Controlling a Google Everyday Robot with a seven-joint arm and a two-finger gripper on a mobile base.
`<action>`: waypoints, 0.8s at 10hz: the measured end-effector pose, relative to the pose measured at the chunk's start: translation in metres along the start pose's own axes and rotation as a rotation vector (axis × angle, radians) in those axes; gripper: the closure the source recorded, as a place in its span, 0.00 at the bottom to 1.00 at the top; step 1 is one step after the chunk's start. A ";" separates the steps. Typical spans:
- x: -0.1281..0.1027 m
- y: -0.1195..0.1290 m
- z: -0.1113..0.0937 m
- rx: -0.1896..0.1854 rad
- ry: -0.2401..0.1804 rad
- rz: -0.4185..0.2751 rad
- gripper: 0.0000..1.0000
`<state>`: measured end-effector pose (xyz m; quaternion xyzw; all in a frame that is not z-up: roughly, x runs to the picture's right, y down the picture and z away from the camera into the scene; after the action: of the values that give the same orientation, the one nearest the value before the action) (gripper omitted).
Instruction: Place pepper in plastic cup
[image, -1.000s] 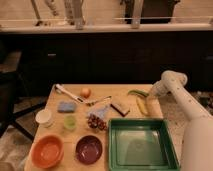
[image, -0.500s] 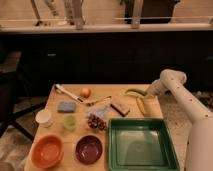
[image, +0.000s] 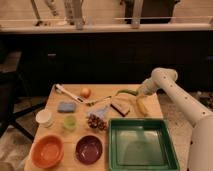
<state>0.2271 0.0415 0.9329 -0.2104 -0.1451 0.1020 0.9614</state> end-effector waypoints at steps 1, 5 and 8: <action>-0.008 0.003 0.000 -0.007 -0.009 -0.024 1.00; -0.043 0.013 0.005 -0.037 -0.056 -0.102 1.00; -0.065 0.019 0.014 -0.070 -0.088 -0.139 1.00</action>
<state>0.1590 0.0473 0.9215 -0.2284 -0.2050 0.0389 0.9509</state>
